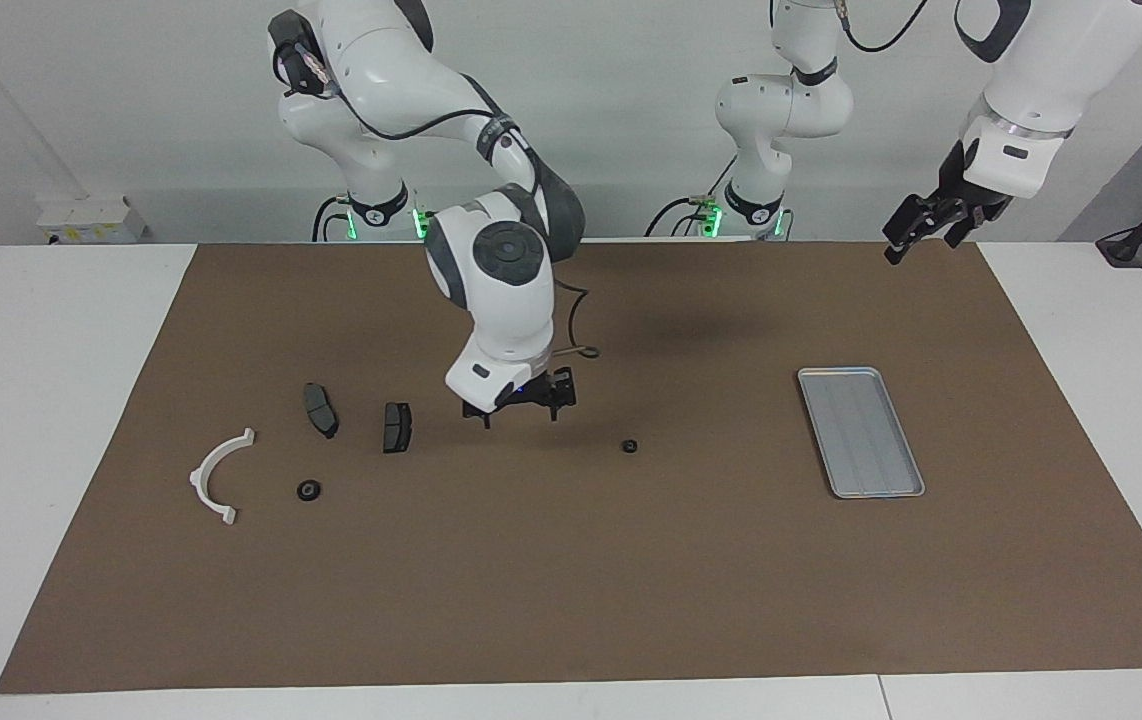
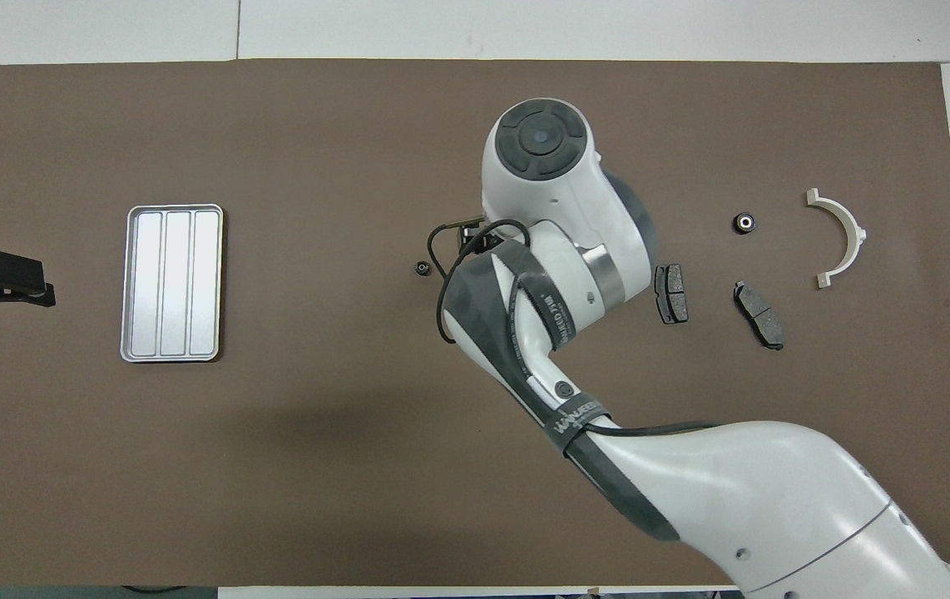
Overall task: Place bearing gear from tray to pile
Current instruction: 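Move the right gripper back to the bearing at the table center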
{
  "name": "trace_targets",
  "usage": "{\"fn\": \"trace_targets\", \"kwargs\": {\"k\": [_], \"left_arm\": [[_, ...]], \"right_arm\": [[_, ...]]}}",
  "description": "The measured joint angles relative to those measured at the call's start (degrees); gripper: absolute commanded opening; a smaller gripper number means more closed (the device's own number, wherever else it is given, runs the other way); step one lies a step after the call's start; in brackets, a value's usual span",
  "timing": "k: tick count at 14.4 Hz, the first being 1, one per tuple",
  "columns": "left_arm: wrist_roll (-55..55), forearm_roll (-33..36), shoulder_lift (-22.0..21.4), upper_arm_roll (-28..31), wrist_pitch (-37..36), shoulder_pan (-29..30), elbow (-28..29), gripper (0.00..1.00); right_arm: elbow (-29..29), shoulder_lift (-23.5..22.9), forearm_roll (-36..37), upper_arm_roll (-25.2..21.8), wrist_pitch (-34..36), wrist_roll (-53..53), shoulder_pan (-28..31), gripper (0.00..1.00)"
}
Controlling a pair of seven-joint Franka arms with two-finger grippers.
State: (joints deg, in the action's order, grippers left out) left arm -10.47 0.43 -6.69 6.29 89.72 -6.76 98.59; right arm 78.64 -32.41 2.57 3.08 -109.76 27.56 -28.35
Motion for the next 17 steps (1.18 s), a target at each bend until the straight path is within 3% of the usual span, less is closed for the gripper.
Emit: {"fn": "trace_targets", "kwargs": {"k": [5, 17], "left_arm": [[1.5, 0.0, 0.46, -1.25, 3.01, 2.61, 1.02, 1.0], [3.83, 0.0, 0.99, -1.78, 4.07, 2.66, 1.12, 1.0]], "right_arm": [[-1.12, -5.22, 1.93, -0.12, -5.18, 8.19, -6.36, 1.0], [-4.09, -10.36, 3.12, -0.22, -10.91, 13.18, -8.4, 1.0]]}}
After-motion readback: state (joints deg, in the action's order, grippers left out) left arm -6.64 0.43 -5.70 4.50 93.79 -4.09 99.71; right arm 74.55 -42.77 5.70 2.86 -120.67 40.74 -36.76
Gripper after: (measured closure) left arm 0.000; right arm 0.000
